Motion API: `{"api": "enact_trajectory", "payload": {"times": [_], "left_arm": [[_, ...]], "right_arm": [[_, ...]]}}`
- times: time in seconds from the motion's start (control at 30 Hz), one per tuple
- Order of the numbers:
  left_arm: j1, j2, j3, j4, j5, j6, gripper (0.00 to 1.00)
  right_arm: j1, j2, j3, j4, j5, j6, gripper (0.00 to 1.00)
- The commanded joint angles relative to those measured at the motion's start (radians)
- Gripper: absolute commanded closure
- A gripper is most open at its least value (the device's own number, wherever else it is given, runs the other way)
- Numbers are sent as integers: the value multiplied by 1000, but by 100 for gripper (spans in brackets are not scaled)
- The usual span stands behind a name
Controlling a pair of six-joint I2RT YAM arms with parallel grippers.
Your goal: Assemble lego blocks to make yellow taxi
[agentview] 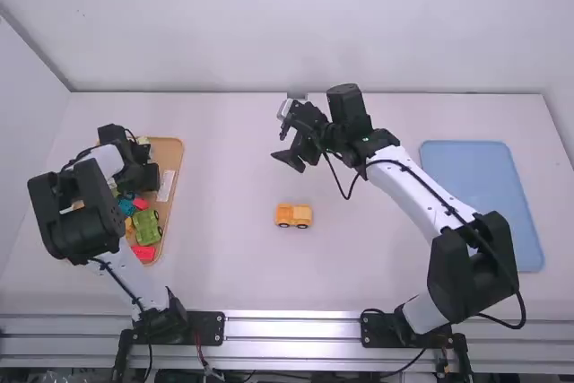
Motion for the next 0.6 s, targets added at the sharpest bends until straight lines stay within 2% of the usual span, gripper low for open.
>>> {"api": "enact_trajectory", "payload": {"times": [0.0,0.23,0.37,0.5,0.57], "left_arm": [[-5,8,-26,-7,4,0,71],[-2,8,-29,15,7,-27,81],[-6,8,-25,32,4,-27,80],[-8,8,-25,53,4,-26,90],[-8,3,-25,60,4,-26,91]], "right_arm": [[-4,6,31,0,-3,3,1],[-4,6,31,2,-2,0,2],[-4,6,31,-1,-2,0,2],[-8,6,31,-2,-3,4,1],[-5,6,31,-2,-2,2,1]]}}
